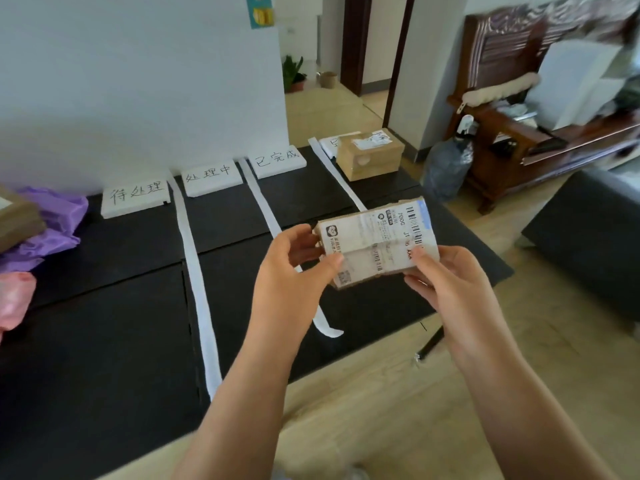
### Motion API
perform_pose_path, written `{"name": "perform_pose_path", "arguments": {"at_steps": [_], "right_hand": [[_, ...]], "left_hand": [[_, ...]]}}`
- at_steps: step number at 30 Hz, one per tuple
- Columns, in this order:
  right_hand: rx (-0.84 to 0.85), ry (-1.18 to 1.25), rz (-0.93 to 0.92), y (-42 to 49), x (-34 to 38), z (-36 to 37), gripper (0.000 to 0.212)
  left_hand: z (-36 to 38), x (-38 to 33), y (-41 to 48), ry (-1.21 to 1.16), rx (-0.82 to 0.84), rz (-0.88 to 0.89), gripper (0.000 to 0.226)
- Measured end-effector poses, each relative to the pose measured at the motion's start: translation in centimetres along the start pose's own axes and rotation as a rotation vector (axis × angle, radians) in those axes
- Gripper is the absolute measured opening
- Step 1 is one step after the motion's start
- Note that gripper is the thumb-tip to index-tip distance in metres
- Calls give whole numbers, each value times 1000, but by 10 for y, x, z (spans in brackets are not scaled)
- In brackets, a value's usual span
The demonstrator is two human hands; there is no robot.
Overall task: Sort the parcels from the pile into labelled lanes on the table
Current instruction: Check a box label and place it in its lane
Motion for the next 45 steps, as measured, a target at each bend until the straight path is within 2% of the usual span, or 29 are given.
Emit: {"name": "perform_pose_path", "arguments": {"at_steps": [3, 10, 16, 20, 23, 26, 32, 37, 45], "right_hand": [[1, 7, 38, 16, -5, -10, 16], [67, -59, 74, 63, -4, 15, 12], [89, -158, 63, 113, 12, 40, 19], [67, -191, 78, 146, 15, 49, 22], [77, -211, 97, 170, 10, 57, 33], [136, -270, 79, 198, 4, 66, 47], [280, -425, 91, 289, -10, 95, 50], [409, -503, 58, 373, -13, 129, 49], [506, -520, -61, 505, -26, 196, 47]], "left_hand": [[17, 4, 5, 30, 13, -16, 35], [21, 12, 52, 61, -33, -56, 49], [19, 18, 117, 26, -75, -116, 33], [25, 27, 153, 43, -42, -163, 22], [28, 38, 175, 42, -38, -207, 20], [33, 51, 199, 71, -63, -260, 22], [50, 82, 262, 137, -130, -351, 39], [62, 98, 329, 205, -166, -386, 34], [75, 125, 461, 256, -253, -417, 32]]}}
Point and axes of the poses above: each hand's wrist, its own y-axis towards the middle knuckle, its own z-axis out of the palm, x = y × z, the point moved 1 cm from there along y, towards the middle knuckle, and after that the axes turned 7 degrees about -y, right-handed, at the moved point
